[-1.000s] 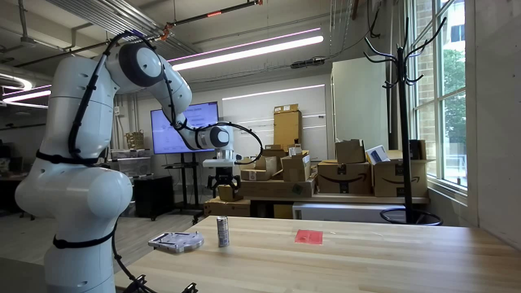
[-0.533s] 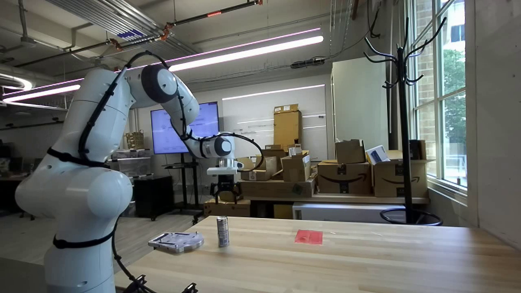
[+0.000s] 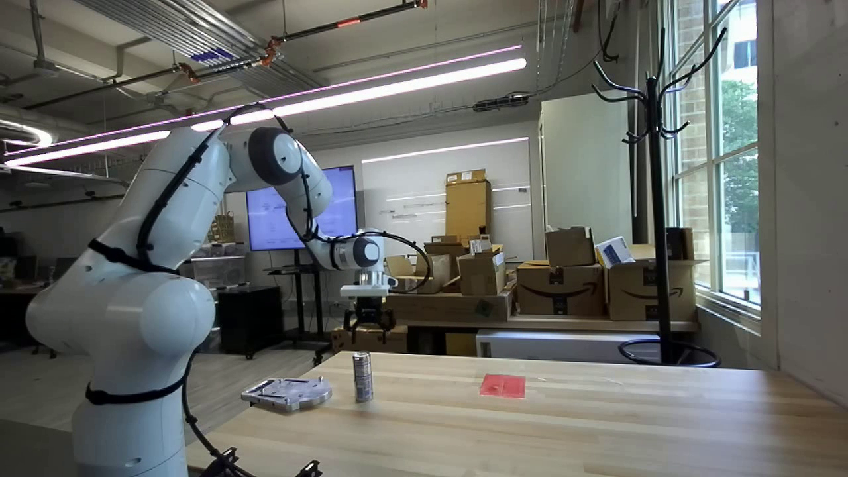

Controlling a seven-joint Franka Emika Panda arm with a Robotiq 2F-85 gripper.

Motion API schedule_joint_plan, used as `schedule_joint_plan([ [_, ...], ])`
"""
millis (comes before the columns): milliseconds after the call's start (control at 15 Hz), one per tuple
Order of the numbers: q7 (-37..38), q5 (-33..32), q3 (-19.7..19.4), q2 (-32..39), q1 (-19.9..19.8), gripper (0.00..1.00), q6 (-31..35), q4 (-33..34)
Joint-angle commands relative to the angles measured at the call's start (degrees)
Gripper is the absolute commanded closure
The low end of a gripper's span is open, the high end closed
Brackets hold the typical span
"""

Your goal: Move the can to the left

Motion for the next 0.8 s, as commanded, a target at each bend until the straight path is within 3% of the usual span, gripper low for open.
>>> schedule_joint_plan([
  [0,-1.04,-0.70,2.09,1.85,-1.95,0.00,-1.96,2.02],
  [733,-2.58,-0.20,3.37,2.18,-2.90,0.00,-2.99,0.59],
])
